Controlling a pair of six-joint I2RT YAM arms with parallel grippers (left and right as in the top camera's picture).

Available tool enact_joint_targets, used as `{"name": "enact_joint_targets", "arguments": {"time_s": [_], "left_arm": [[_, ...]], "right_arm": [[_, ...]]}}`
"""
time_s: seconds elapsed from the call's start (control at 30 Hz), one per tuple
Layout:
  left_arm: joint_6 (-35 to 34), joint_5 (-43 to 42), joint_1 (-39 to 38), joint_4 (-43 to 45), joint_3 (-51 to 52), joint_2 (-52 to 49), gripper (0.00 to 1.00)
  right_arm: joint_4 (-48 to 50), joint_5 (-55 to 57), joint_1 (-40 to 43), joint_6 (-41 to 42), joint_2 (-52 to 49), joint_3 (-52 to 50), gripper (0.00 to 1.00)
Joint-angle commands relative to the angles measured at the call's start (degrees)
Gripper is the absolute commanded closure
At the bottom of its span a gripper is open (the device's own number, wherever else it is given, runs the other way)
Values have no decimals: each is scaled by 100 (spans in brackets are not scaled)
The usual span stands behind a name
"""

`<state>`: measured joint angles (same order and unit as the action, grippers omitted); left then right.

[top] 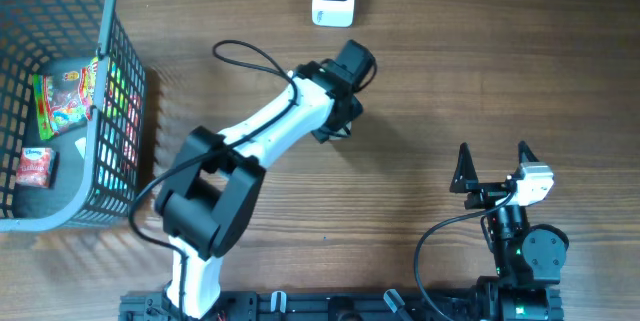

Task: Scan the item barcode
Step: 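Carry the jar past the scanner and set it on the table center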

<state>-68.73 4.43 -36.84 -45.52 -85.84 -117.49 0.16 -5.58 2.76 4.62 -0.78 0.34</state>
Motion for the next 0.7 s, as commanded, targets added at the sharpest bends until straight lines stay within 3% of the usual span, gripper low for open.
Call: {"name": "enact_joint_targets", "arguments": {"time_s": [0.0,0.13,0.23,0.4,0.57,0.67], "left_arm": [[-70,39,-83,33,-46,-140,30],[96,-11,-131,31,-46,-142,21],[404,-81,-136,-37,-61,-103,0],[1064,-17,68,-892,-870,299,0],[2282,501,409,-2463,-2931,1102,0],[4363,573,824,-2789,-4041,1703,0]], "right_arm": [[17,-87,-28,-57,35,-4,1],[17,-87,-28,-55,35,-4,0],[17,-87,-28,-57,35,-4,0],[17,-87,-28,-57,35,-4,0],[17,-87,-28,-57,35,-4,0],[17,-87,-28,-57,35,-4,0]]}}
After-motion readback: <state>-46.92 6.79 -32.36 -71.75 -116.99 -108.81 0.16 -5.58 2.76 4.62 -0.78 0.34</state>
